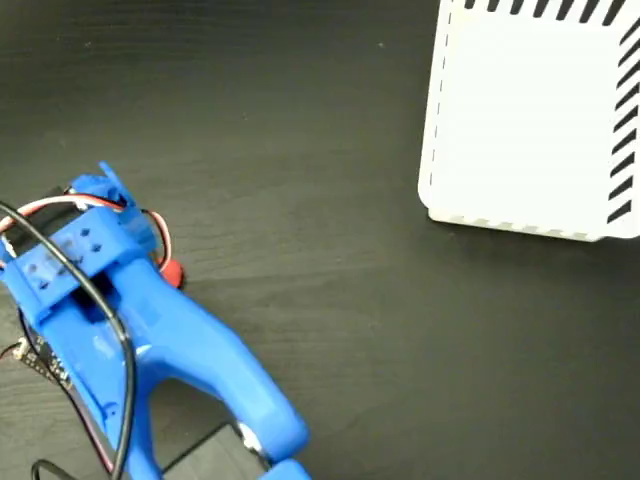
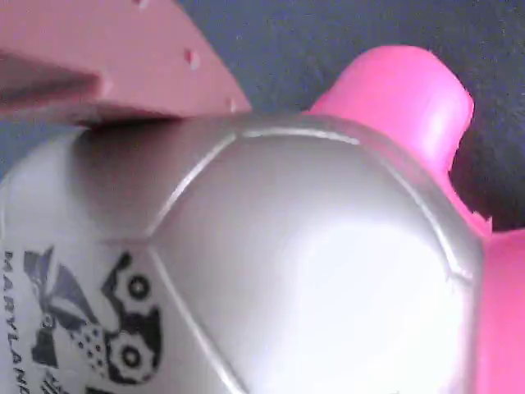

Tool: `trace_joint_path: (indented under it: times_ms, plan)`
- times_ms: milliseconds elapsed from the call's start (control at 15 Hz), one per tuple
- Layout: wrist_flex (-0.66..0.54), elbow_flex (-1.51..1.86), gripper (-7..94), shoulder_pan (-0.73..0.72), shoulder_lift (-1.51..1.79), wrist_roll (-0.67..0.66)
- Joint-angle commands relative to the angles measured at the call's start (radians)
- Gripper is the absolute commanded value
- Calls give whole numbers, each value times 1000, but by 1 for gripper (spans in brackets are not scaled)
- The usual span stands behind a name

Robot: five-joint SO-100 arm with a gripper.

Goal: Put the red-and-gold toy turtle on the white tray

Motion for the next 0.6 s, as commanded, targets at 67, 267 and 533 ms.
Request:
trace_joint_path:
  times_ms: [67,267,533]
  plan:
    - [80,-66,0,-5,78,18]
    - [138,-130,0,54,276,20]
    - [354,-417,0,175,431,-31]
